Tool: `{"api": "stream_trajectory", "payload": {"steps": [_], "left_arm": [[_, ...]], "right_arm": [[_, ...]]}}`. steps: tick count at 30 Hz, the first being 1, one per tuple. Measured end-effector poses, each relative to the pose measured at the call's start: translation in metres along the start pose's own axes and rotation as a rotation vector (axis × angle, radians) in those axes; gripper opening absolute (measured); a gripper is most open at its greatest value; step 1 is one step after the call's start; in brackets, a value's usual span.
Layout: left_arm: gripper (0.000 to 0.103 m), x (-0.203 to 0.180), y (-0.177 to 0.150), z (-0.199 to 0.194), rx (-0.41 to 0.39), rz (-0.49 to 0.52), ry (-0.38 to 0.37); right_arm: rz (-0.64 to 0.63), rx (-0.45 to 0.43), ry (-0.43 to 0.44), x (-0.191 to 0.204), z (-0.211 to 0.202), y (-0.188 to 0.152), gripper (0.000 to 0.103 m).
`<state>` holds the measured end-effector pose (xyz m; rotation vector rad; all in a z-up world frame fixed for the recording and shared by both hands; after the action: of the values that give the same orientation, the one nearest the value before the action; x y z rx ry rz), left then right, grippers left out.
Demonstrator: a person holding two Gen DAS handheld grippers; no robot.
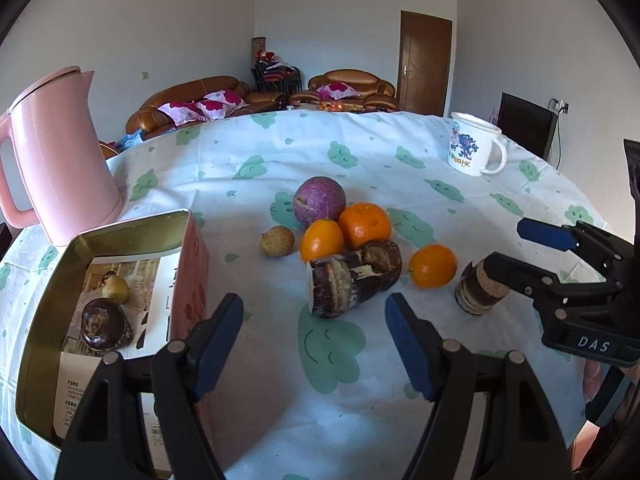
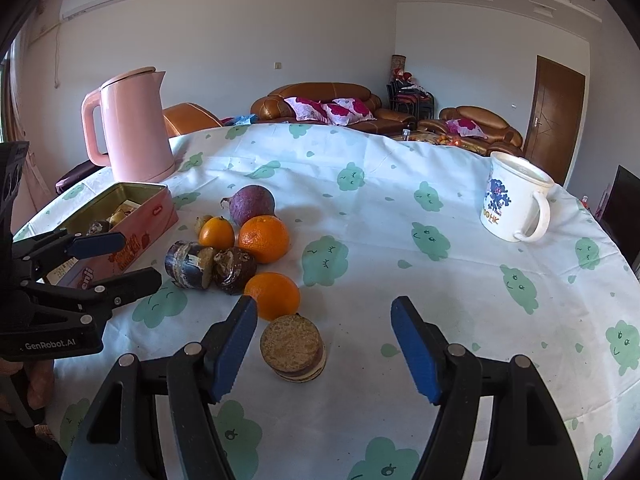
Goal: Organize fruits
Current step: 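Move both open tools back over the fruit pile, then grasp the round layered cake with the right tool while the left tool grasps the purple-striped tuber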
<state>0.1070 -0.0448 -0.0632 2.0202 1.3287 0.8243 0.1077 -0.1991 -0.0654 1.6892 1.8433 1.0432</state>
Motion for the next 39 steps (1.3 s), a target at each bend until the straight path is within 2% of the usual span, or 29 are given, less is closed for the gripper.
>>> {"api": "stream_trajectory", "payload": {"steps": [11, 14, 18, 25, 28, 30, 32, 39], "left_arm": [[0.076, -0.004, 0.001, 0.009, 0.021, 0.012, -0.019], [0.076, -0.007, 0.004, 0.013, 0.03, 0.02, -0.031], [0.076, -0.011, 0.007, 0.019, 0.042, 0.024, -0.047], [0.074, -0.015, 0.011, 0.032, 0.077, 0.026, -0.074], [0.066, -0.015, 0.013, 0.039, 0.093, 0.021, -0.083], [0.055, -0.014, 0.013, 0.045, 0.113, 0.012, -0.087], [0.051, -0.011, 0.013, 0.05, 0.129, -0.011, -0.115], [0.049, -0.009, 0.01, 0.046, 0.111, -0.026, -0.134]], "right_arm": [[-0.014, 0.129, 0.021, 0.003, 0.023, -0.005, 0.07], [-0.012, 0.155, 0.025, 0.002, 0.028, -0.006, 0.052], [-0.009, 0.158, 0.04, 0.001, 0.027, -0.007, 0.038], [-0.018, 0.156, 0.02, 0.003, 0.027, -0.007, 0.038], [-0.015, 0.157, 0.022, 0.002, 0.027, -0.007, 0.038], [-0.014, 0.158, 0.023, 0.002, 0.027, -0.007, 0.038], [-0.015, 0.158, 0.023, 0.002, 0.027, -0.007, 0.038], [-0.012, 0.15, 0.034, 0.002, 0.026, -0.006, 0.038]]}}
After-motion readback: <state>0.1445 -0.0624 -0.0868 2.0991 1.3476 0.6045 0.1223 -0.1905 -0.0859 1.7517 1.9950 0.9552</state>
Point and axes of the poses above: each gripper's, at about its wrist camera, not at the fingertips, and z roughly the way its jaws point, x to its left, y to its top, the point moved 2 cm from there along z, roughly the way its jaws point, and after that the axes turned 14 degrees about z, right-handed, at the moved point
